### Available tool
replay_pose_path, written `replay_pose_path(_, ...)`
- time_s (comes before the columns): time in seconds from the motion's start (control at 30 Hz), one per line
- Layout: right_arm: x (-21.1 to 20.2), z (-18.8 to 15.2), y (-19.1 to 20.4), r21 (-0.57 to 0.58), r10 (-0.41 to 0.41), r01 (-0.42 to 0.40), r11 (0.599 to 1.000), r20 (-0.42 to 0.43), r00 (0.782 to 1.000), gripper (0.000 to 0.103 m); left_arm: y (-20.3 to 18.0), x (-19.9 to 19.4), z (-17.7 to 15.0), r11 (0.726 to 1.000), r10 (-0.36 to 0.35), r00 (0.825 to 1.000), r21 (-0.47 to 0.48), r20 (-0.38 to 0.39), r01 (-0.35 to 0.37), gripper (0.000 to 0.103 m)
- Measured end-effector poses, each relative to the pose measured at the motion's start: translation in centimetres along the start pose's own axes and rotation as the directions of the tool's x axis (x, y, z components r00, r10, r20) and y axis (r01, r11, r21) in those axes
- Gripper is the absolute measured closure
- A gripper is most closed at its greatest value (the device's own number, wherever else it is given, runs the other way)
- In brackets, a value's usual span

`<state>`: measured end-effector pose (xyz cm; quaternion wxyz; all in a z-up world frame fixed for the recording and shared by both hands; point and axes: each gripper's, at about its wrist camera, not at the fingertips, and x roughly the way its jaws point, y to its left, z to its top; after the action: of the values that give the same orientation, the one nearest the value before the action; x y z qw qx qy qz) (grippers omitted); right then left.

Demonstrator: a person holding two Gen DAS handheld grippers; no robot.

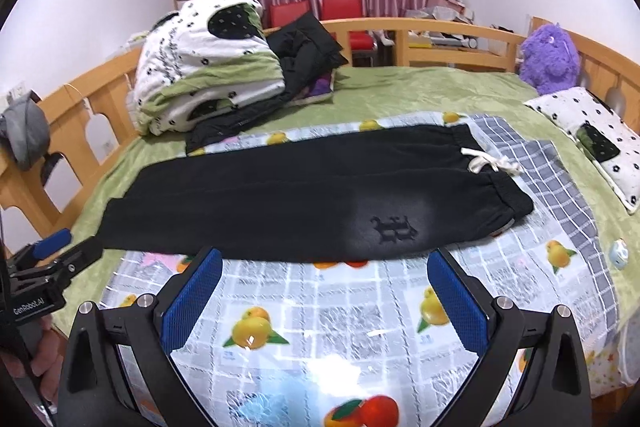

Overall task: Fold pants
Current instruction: 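Grasp the sweatpants leg edge with the left tool while the right tool grasps the waistband edge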

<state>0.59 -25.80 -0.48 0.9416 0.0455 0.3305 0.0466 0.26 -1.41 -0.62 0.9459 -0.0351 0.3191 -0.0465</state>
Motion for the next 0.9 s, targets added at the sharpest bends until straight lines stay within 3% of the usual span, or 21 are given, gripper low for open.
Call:
replay_pose_path(0.17, 1.1, 2.9, 0.5, -0.041, -0.101, 0.101, 0.994, 0.007, 0.995, 0.001, 2.0, 0.4, 3.0, 0.991, 0.134, 0.99, -0.002, 0.043, -0.134, 0.002)
replay_pose_path(0.3, 3.1, 5.2, -0.7, -0.069, 0.004, -0.006, 0.998, -0.028, 1.0, 0.001, 5.5, 2.2, 4.4, 0.979, 0.191, 0.981, -0.071, 0.017, -0.19, 0.002)
replay_pose_path(0.43, 6.3, 6.5, -2.7, -0.109, -0.059, 0.055, 0.992, -0.03, 0.998, 0.001, 9.1, 5.1, 4.0, 0.967, 0.24, 0.97, -0.082, -0.035, -0.242, 0.002)
replay_pose_path(0.5, 8.0, 6.5, -3.9, -0.111, -0.049, 0.042, 0.993, -0.068, 0.996, 0.001, 11.0, 6.6, 3.5, 0.963, 0.245, 0.967, -0.095, -0.072, -0.251, 0.002)
replay_pose_path(0.6, 11.2, 5.4, -6.6, -0.062, 0.024, -0.034, 0.998, -0.146, 0.989, 0.015, 14.1, 8.9, 2.0, 0.962, 0.198, 0.97, -0.163, -0.141, -0.219, 0.002)
replay_pose_path(0.67, 13.5, 3.9, -8.2, -0.04, -0.01, 0.003, 0.999, -0.172, 0.985, 0.024, 16.2, 10.1, 0.6, 0.949, 0.166, 0.973, -0.242, -0.157, -0.201, 0.002)
replay_pose_path(0.8, 17.2, 0.5, -11.0, 0.021, -0.057, 0.062, 0.998, -0.188, 0.98, 0.041, 20.1, 12.8, -3.0, 0.901, 0.113, 0.975, -0.394, -0.192, -0.182, 0.019)
replay_pose_path(0.9, 19.4, -1.6, -12.9, 0.072, -0.072, 0.09, 0.993, -0.232, 0.97, 0.056, 21.9, 14.8, -5.1, 0.886, 0.067, 0.972, -0.435, -0.225, -0.161, 0.026)
